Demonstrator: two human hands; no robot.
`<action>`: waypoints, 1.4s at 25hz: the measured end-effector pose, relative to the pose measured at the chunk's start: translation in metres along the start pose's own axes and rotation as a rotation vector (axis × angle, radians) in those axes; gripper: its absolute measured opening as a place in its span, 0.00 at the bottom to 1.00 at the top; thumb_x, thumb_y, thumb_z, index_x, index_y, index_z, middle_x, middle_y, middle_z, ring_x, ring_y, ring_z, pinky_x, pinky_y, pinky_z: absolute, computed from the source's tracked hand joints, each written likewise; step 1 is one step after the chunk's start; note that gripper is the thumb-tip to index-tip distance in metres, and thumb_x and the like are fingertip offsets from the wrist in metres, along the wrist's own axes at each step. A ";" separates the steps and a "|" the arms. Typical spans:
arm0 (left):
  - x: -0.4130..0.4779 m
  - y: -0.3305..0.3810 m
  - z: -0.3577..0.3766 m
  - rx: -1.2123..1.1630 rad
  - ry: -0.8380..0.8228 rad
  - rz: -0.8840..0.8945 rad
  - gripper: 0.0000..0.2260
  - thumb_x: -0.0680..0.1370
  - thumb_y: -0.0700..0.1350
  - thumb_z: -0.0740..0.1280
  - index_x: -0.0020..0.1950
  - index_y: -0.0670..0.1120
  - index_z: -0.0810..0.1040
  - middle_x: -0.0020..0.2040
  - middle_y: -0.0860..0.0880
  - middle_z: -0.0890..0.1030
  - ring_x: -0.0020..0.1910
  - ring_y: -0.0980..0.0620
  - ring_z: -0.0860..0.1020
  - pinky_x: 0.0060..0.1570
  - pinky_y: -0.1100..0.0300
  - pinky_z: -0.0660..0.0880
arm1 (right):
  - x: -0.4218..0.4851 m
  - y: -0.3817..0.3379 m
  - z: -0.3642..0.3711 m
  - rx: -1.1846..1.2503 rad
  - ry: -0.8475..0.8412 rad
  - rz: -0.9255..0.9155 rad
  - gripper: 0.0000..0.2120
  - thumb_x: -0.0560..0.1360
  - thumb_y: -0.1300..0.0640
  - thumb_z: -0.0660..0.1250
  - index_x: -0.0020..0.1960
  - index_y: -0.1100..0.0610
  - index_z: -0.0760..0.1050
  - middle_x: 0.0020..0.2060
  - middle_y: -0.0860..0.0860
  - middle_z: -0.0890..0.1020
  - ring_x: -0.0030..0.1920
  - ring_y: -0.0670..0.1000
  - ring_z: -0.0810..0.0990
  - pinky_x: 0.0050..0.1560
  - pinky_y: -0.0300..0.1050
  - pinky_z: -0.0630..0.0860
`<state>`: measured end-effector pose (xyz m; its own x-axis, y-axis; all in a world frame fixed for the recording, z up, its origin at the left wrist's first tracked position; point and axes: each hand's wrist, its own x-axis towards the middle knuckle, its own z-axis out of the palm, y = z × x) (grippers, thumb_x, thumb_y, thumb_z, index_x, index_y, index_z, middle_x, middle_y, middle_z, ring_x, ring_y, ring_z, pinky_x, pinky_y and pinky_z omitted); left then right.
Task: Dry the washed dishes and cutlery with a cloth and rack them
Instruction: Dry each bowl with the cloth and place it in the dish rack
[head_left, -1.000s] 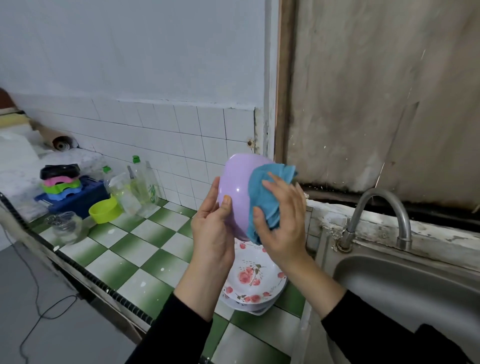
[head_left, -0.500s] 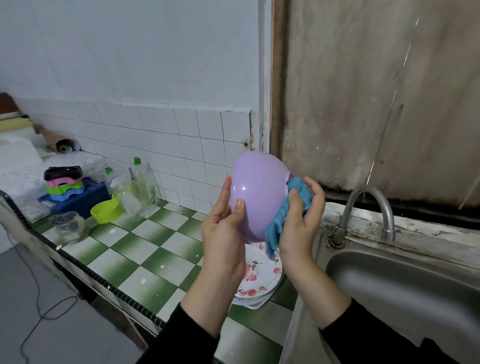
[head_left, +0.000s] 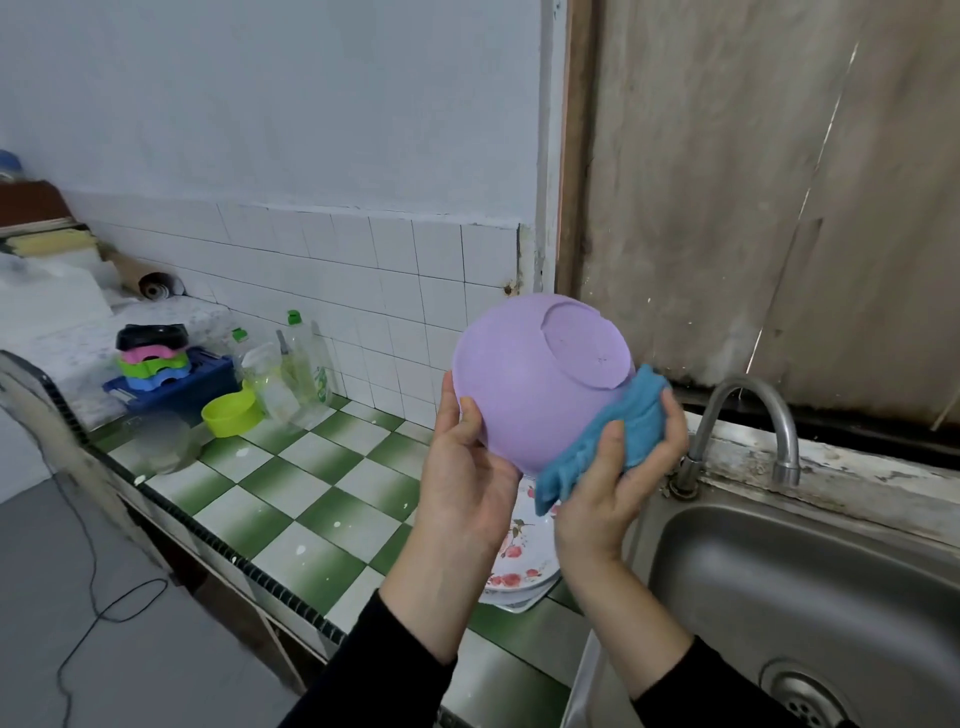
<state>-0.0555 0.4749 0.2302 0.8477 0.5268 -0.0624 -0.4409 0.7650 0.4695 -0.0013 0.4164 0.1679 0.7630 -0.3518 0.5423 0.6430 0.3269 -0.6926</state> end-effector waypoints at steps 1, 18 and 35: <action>0.000 0.004 -0.002 0.033 -0.012 0.026 0.20 0.83 0.37 0.56 0.73 0.52 0.69 0.55 0.54 0.82 0.47 0.55 0.83 0.59 0.45 0.74 | 0.011 -0.007 0.004 0.103 0.048 0.162 0.16 0.78 0.58 0.57 0.65 0.55 0.67 0.61 0.50 0.73 0.59 0.40 0.75 0.59 0.35 0.70; -0.008 0.033 -0.022 0.743 -0.248 0.402 0.16 0.74 0.36 0.66 0.57 0.51 0.80 0.56 0.54 0.83 0.54 0.58 0.80 0.54 0.62 0.77 | 0.056 -0.031 0.021 -0.186 -0.688 -0.334 0.11 0.76 0.58 0.65 0.57 0.52 0.79 0.58 0.50 0.80 0.61 0.47 0.77 0.63 0.42 0.71; 0.015 -0.003 -0.030 0.492 0.138 0.227 0.15 0.80 0.34 0.62 0.56 0.52 0.80 0.56 0.51 0.83 0.52 0.54 0.80 0.56 0.59 0.77 | 0.051 0.010 0.046 -0.373 -0.449 0.039 0.13 0.76 0.58 0.63 0.60 0.53 0.78 0.55 0.47 0.81 0.55 0.49 0.78 0.61 0.51 0.74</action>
<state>-0.0502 0.4919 0.2012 0.6860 0.7275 -0.0110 -0.3906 0.3810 0.8380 0.0466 0.4418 0.2107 0.7915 0.0875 0.6049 0.6089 -0.0270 -0.7928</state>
